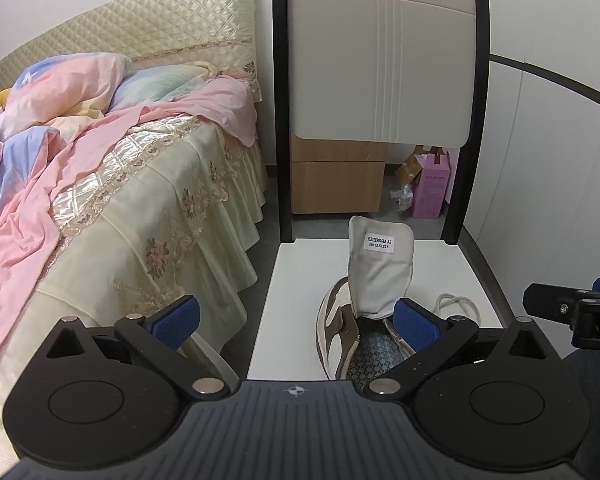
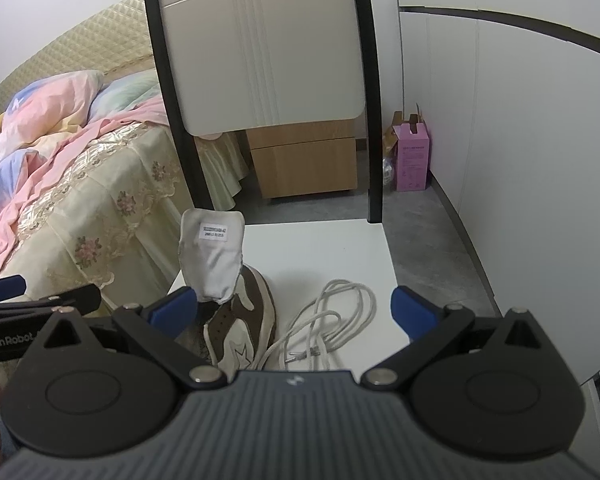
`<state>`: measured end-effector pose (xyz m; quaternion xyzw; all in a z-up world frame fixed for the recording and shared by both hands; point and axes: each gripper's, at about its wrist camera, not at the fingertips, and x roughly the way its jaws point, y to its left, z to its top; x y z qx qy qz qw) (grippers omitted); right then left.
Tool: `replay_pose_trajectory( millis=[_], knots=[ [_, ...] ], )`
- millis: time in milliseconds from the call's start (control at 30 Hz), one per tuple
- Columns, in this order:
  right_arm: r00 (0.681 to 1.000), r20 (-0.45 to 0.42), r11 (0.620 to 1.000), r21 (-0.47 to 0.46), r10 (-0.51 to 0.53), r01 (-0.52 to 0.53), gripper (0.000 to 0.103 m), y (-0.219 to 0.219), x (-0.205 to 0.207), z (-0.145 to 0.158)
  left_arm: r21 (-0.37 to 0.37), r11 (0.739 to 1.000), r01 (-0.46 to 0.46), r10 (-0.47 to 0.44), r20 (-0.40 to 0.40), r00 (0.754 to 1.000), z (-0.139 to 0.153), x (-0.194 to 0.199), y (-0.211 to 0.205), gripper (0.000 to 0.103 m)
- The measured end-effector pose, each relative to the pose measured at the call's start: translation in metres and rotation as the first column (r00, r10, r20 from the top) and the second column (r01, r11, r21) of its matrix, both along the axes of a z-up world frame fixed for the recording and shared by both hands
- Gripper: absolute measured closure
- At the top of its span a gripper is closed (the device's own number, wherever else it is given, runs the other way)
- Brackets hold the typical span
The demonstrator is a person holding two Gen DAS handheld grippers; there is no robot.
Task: Lace up shoes with both hands
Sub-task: 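Move both grippers toward the white-and-brown sneaker on the chair seat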
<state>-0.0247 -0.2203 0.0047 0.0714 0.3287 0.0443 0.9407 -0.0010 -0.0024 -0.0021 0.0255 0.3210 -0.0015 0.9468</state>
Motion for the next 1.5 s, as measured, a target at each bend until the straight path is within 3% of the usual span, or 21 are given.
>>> replay_pose_trajectory(
  millis=[700, 833, 1000, 1100, 1233, 1367, 1500],
  knots=[
    [0.999, 0.037, 1.0, 0.012, -0.001, 0.001, 0.0, 0.0, -0.011, 0.004, 0.03, 0.999, 0.021, -0.022, 0.009, 1.0, -0.003, -0.007, -0.005, 0.0],
    [0.998, 0.059, 1.0, -0.006, 0.007, -0.007, 0.0, 0.001, -0.012, 0.006, 0.031, 0.999, 0.016, -0.017, 0.047, 0.999, -0.001, -0.014, -0.002, 0.0],
    [0.997, 0.077, 0.999, 0.038, 0.006, -0.009, 0.0, -0.002, -0.015, 0.007, 0.037, 0.999, 0.034, -0.037, 0.078, 0.996, -0.001, -0.022, -0.003, 0.0],
    [0.994, 0.111, 1.0, 0.002, 0.009, -0.009, 0.0, 0.002, -0.019, 0.007, 0.047, 0.998, 0.029, -0.034, 0.097, 0.995, -0.002, -0.026, -0.002, 0.0],
    [0.992, 0.119, 0.998, 0.049, 0.038, -0.044, 0.0, -0.001, -0.022, 0.005, 0.009, 1.0, 0.025, -0.026, 0.101, 0.995, -0.002, -0.029, 0.005, 0.0],
    [0.984, 0.172, 0.999, -0.002, 0.043, -0.044, 0.0, 0.001, -0.032, 0.003, -0.018, 1.0, 0.011, -0.009, 0.092, 0.996, -0.001, -0.032, 0.01, 0.0],
    [0.989, 0.143, 0.999, 0.015, 0.048, -0.051, 0.0, -0.002, -0.035, 0.0, -0.041, 0.999, 0.013, -0.01, 0.07, 0.997, -0.002, -0.036, 0.013, 0.0]
  ],
)
